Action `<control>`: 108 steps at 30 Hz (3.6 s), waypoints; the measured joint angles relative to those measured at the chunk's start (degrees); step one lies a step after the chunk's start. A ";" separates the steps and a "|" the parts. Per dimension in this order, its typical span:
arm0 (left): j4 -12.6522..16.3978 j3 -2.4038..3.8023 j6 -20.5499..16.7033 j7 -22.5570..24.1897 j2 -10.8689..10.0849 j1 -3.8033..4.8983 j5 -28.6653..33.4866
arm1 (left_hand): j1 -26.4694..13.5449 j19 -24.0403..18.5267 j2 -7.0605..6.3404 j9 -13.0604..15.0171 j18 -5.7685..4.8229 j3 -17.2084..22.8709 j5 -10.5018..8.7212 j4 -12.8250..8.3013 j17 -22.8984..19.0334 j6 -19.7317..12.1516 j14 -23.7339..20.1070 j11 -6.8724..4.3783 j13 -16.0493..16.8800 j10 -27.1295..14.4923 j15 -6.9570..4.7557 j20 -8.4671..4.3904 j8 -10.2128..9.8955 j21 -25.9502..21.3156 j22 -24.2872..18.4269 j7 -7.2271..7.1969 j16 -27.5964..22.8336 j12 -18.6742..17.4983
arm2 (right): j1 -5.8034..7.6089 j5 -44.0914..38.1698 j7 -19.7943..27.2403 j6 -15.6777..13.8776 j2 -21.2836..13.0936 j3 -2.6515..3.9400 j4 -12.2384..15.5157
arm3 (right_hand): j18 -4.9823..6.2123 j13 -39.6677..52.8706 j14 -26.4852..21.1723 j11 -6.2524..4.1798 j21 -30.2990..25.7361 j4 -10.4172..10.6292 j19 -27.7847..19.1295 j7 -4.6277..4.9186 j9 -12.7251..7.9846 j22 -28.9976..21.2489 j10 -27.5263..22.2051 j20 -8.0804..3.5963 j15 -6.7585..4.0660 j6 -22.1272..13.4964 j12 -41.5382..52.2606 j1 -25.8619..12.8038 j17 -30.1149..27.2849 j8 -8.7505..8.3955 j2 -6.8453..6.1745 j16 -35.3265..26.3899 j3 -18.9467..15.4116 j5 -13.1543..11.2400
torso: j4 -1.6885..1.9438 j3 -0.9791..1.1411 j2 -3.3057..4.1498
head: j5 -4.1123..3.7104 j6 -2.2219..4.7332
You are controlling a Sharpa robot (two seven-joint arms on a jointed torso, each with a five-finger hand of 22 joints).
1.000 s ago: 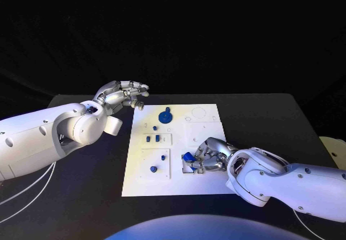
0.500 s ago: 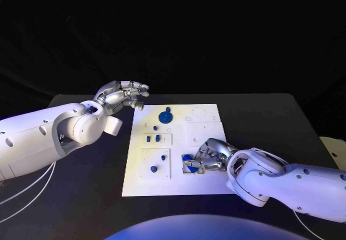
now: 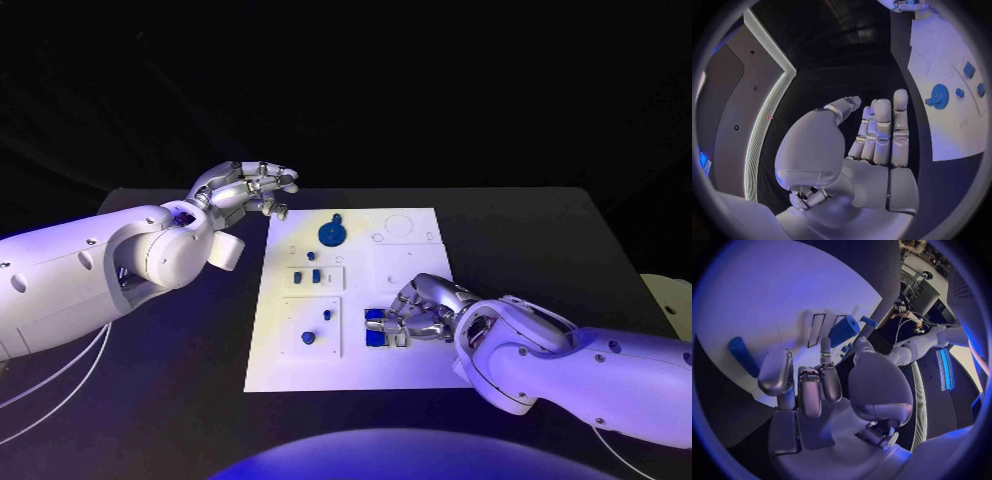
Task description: Assemble the parts on the task board
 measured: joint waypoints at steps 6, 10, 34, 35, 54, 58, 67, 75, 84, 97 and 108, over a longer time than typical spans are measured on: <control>0.02 0.00 0.00 -0.02 -0.08 0.00 0.01 | 0.00 0.00 0.00 0.00 -0.01 0.00 0.00 0.00 0.00 0.00 0.00 0.00 0.00 0.00 0.00 0.00 0.00 0.00 0.00 0.00 0.00 0.00 | -0.08 -0.34 0.28 -0.28 -0.75 0.00 1.23 | 0.00 0.00 0.00 0.00 0.00 -0.20 0.00 0.09 0.36 0.00 0.00 0.00 0.00 -0.09 0.00 2.23 0.00 -0.08 1.94 0.00 -0.07 2.38 | -0.01 0.01 0.00 | -0.02 -0.03; 0.02 0.00 0.00 -0.04 -0.16 0.00 0.01 | 0.00 0.00 0.00 0.00 0.00 0.00 0.00 0.00 0.00 0.00 0.00 0.00 0.00 0.00 0.00 0.00 0.00 0.00 0.00 0.00 0.00 0.00 | -0.15 -0.44 0.74 -0.16 -1.44 0.00 2.16 | 0.00 -0.01 0.00 0.00 -0.35 -0.48 0.00 0.27 0.43 -0.01 0.00 0.00 0.00 -0.27 0.00 8.90 0.00 -0.62 2.97 0.00 1.78 9.48 | -0.01 0.03 0.01 | 0.02 -0.07; -0.10 -0.11 0.01 -0.18 -0.08 -0.02 0.01 | -0.02 0.00 0.02 0.00 0.00 -0.10 0.00 0.09 0.00 -0.21 0.00 0.13 -0.05 -0.13 0.00 0.00 0.28 0.00 -0.12 0.21 0.00 0.00 | -0.42 -0.29 4.39 2.02 -3.41 0.00 3.19 | 0.00 -0.02 0.00 -0.20 0.50 -0.23 0.21 -0.29 3.00 0.03 0.21 -0.21 0.01 0.70 0.29 10.00 0.00 0.30 1.77 0.22 -0.08 6.91 | 0.02 -0.01 0.00 | -0.19 0.12; -0.10 -0.11 0.01 -0.18 -0.08 -0.02 0.01 | -0.24 0.00 0.23 0.00 0.00 -0.17 0.00 0.17 0.00 -0.21 0.00 0.22 -0.05 -0.22 0.00 0.00 0.28 0.00 -0.14 0.21 0.00 0.00 | -0.43 -0.28 4.43 2.08 -3.43 0.00 3.21 | 0.00 -0.02 0.00 -0.20 0.50 -0.23 0.21 -0.29 3.00 0.03 0.20 -0.21 0.01 0.70 0.29 10.00 0.00 0.30 1.77 0.22 -0.08 6.91 | 0.02 -0.01 0.00 | -0.16 0.08; -0.20 -0.15 0.00 -0.19 -0.08 -0.06 0.01 | -0.23 0.00 0.23 0.00 0.00 -0.01 0.00 0.33 0.00 -0.21 0.00 0.21 -0.05 -0.21 0.00 0.00 0.28 -0.21 -0.19 0.21 0.00 0.00 | -0.46 0.06 5.63 1.88 -3.71 -0.01 3.19 | 0.00 -0.03 -0.01 -0.21 0.50 -0.08 0.20 -0.29 3.70 0.02 0.19 -0.20 0.00 0.70 0.29 9.29 0.00 0.52 2.47 0.22 -0.24 6.67 | -0.01 0.03 0.00 | -0.07 0.31; -0.23 -0.16 0.00 -0.19 -0.04 -0.06 0.01 | -0.23 0.00 0.23 0.00 0.00 -0.16 0.22 0.48 0.00 -0.21 0.00 0.21 -0.05 -0.21 0.00 0.00 0.28 -0.21 -0.19 0.21 0.00 0.00 | -0.46 0.12 5.64 1.91 -3.48 -0.01 2.51 | 0.00 -0.03 -0.21 -0.62 0.50 -0.08 0.20 -0.29 4.41 0.02 0.20 -0.20 -0.19 0.70 0.29 10.19 0.00 0.52 3.36 0.22 -0.24 6.67 | -0.01 0.03 0.01 | -0.07 0.26; -0.24 -0.18 0.01 -0.21 -0.02 -0.07 0.01 | -0.23 0.00 0.23 0.00 0.00 -0.16 0.29 0.48 0.00 -0.21 0.00 0.21 -0.05 -0.21 0.00 0.00 0.28 -0.21 -0.26 0.21 0.00 0.00 | -0.43 0.08 5.62 2.11 -2.57 0.01 0.59 | 0.00 -0.03 0.01 -0.62 0.50 -0.35 0.41 -0.70 5.81 0.01 0.20 -0.41 -0.41 0.29 0.29 12.95 0.00 0.74 4.72 0.22 0.03 5.09 | 0.02 0.02 -0.01 | -0.13 0.18; -0.23 -0.20 0.01 -0.22 -0.08 -0.08 0.02 | -0.23 0.00 0.23 0.00 0.00 -0.16 0.29 0.48 0.01 -0.21 0.00 0.21 -0.05 -0.21 0.00 0.00 0.27 -0.21 -0.26 0.21 0.00 0.00 | -0.47 -0.08 5.43 2.47 -2.48 -0.01 0.03 | 0.00 0.04 0.01 -0.62 0.50 -0.42 0.41 -0.71 6.20 0.01 0.20 -0.41 -0.40 0.28 0.29 14.45 0.00 0.74 5.14 0.22 0.11 4.25 | 0.02 -0.02 0.00 | -0.07 -0.01; -0.20 -0.21 0.01 -0.23 -0.20 -0.08 0.02 | -0.23 0.00 0.23 0.00 0.00 -0.16 0.29 0.48 0.00 -0.21 0.00 0.21 -0.04 -0.21 0.00 0.00 0.28 -0.21 -0.26 0.21 0.00 0.00 | -0.46 -0.28 5.41 2.46 -2.75 0.00 0.46 | 0.00 0.05 0.00 -0.61 0.50 -0.41 0.40 -0.71 6.25 0.00 0.19 -0.40 -0.40 0.28 0.29 14.43 0.00 0.74 5.02 0.22 0.11 4.03 | 0.02 -0.01 0.00 | 0.01 -0.10; -0.20 -0.24 0.01 -0.23 -0.28 -0.09 0.03 | -0.46 0.00 0.46 0.00 -0.01 0.00 0.29 0.64 0.00 -0.21 0.00 0.21 -0.10 -0.21 0.00 0.00 0.62 -0.21 -0.34 0.21 0.01 0.00 | 2.32 0.01 6.87 -1.22 -9.47 0.26 3.78 | 0.00 0.05 -0.01 0.01 -1.49 -0.40 0.17 1.12 6.44 -0.01 0.19 -0.17 0.03 -4.01 -0.72 14.97 0.00 -1.16 4.48 0.21 -1.19 4.48 | -0.04 0.03 -0.04 | -0.31 -0.10; 0.31 -0.25 0.00 -0.16 -0.47 -0.11 0.03 | -0.46 0.00 0.45 0.00 0.00 -0.15 0.29 0.79 -0.05 -0.20 0.00 0.21 -0.10 -0.21 0.00 0.00 0.61 -0.21 -0.34 0.21 0.01 0.00 | 2.54 -1.61 5.61 -0.95 -16.62 0.02 3.93 | 0.00 0.09 -0.01 1.05 -4.56 -0.21 -0.73 1.84 6.23 0.04 -0.41 0.73 0.44 -5.34 -3.60 15.05 0.00 -2.44 4.20 -0.24 -3.27 3.34 | -0.16 -0.08 -0.03 | -1.76 -0.09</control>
